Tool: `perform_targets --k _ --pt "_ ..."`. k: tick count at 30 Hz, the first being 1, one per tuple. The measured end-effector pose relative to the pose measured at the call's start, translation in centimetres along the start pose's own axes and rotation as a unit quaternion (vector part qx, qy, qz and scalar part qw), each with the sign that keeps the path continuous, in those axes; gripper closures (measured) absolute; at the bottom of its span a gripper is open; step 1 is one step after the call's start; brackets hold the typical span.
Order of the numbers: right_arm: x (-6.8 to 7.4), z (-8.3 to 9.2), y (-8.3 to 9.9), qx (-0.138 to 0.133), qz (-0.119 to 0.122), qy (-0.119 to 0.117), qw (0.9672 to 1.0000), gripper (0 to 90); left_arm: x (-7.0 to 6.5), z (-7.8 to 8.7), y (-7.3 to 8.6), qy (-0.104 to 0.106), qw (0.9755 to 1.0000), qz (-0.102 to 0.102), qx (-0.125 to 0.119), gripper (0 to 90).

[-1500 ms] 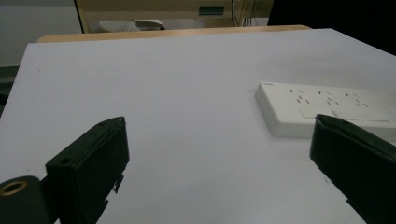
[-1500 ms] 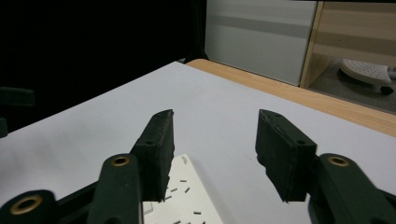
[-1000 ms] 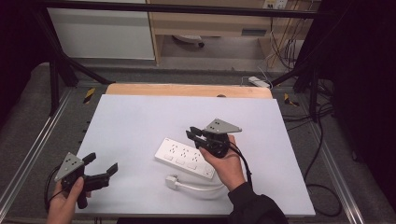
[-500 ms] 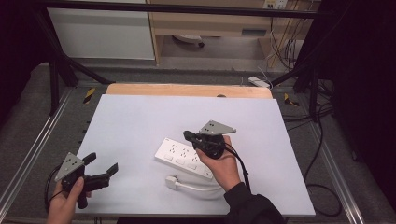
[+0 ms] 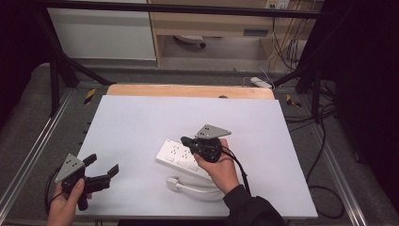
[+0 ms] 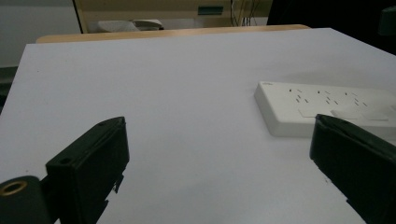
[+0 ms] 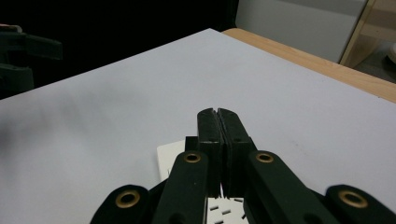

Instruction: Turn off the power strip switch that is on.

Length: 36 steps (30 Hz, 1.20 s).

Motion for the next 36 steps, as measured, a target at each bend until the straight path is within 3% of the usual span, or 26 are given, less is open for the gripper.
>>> perform_targets --k 36 --pt "1.4 -2.1 3.9 0.052 -0.015 -0.022 0.9983 90.0 -0.2 -0.1 0.0 0.004 1.0000 -0.003 0.001 4.6"
Point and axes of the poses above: each handheld gripper's, and its own axes: z roughly backward along the jaws, y roughly out of its underside, x roughly to its left, the point moved 8 cm from there along -z, roughly forward along the jaws, and after that the axes turned 2 degrees about x, right-handed, at the moved point
